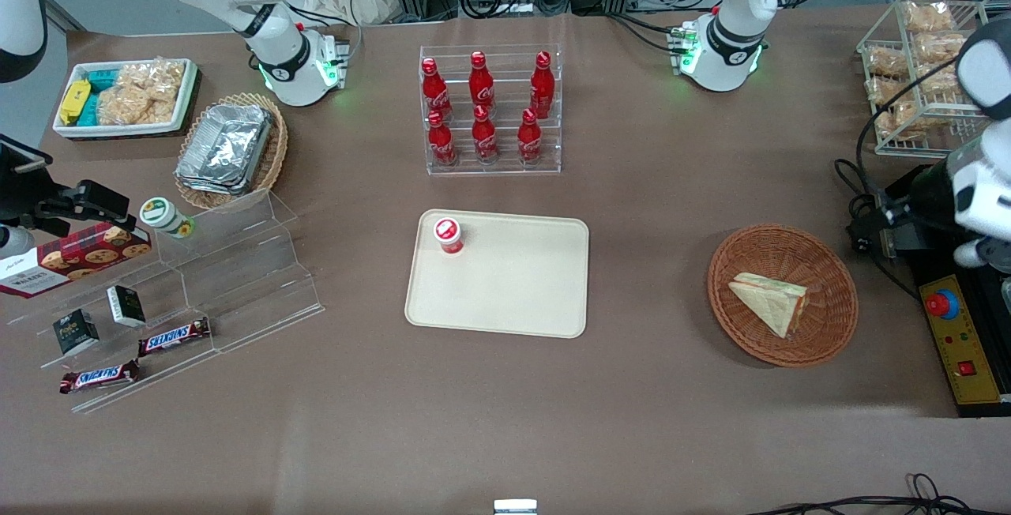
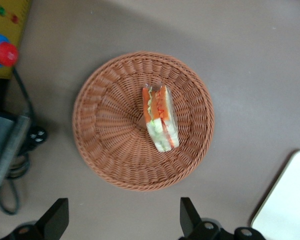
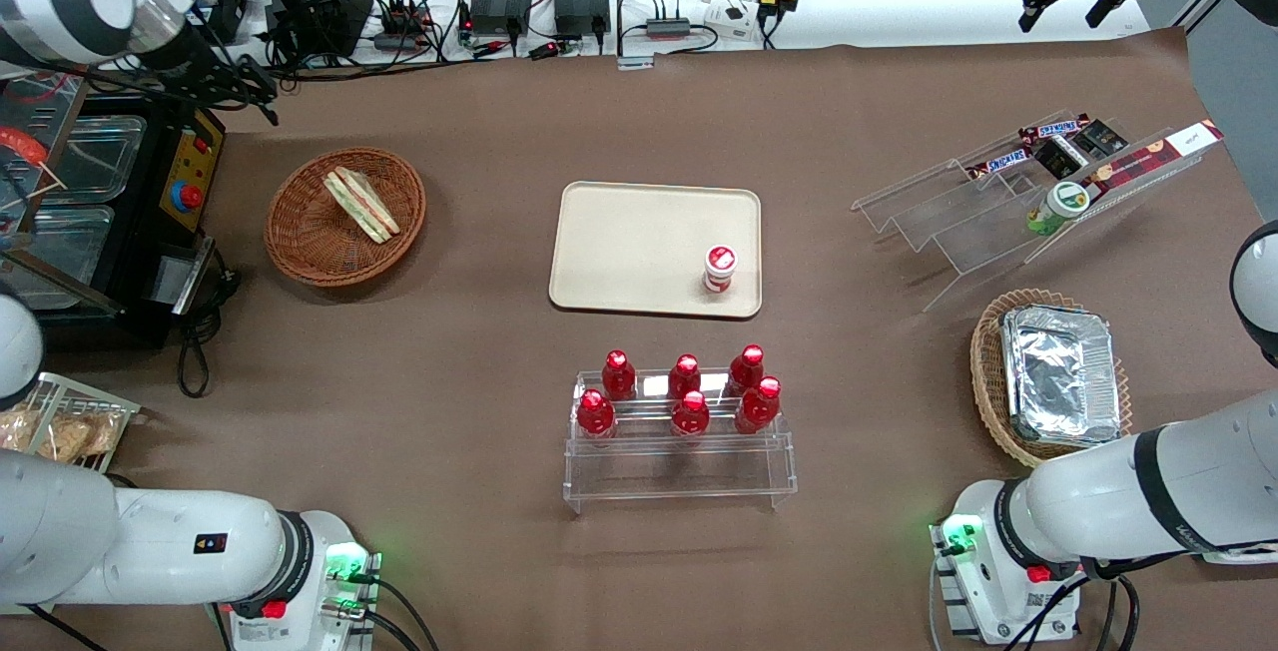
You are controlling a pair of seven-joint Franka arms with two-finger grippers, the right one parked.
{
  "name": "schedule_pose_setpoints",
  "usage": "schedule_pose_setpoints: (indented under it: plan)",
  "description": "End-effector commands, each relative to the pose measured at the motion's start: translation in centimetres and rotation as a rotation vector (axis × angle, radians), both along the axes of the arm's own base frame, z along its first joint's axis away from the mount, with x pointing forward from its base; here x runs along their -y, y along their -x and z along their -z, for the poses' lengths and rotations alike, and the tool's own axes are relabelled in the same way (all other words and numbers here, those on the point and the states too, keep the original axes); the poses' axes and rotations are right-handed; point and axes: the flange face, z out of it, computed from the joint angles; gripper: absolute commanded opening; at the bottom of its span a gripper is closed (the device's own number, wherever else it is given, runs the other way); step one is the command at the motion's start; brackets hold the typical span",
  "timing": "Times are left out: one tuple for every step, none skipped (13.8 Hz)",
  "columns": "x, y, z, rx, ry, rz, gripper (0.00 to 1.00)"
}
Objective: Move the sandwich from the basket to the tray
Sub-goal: 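Lower the left gripper toward the sandwich in the wicker basket, then close the left gripper on the wrapped sandwich's edge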
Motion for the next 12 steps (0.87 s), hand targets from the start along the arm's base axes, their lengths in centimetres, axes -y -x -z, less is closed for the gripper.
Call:
schedule_pose_setpoints:
  plan:
    - [0.3, -2.2, 4.2, -0.007, 0.048, -0.089, 1.00]
    - [0.4, -2.9, 6.2, -0.004, 0.067, -0.114, 1.00]
    - [0.3, -3.4, 8.1, -0.003, 0.082, -0.136, 1.00]
    - [0.3, -3.8, 10.0, 0.000, 0.090, -0.157, 1.00]
    - [0.1, -4.0, 11.8, 0.002, 0.088, -0.175, 1.00]
    - [0.0, -4.2, 13.4, 0.005, 0.089, -0.192, 1.00]
    - [-0.1, -4.5, 14.6, 0.014, 0.092, -0.210, 1.00]
    - [-0.2, -4.8, 15.8, 0.023, 0.106, -0.235, 1.00]
    - [-0.2, -5.0, 16.7, 0.030, 0.122, -0.260, 1.00]
    - [-0.2, -5.2, 17.4, 0.038, 0.136, -0.283, 1.00]
    - [-0.2, -5.3, 18.2, 0.044, 0.152, -0.308, 1.00]
    - [-0.1, -5.4, 18.8, 0.053, 0.160, -0.323, 1.00]
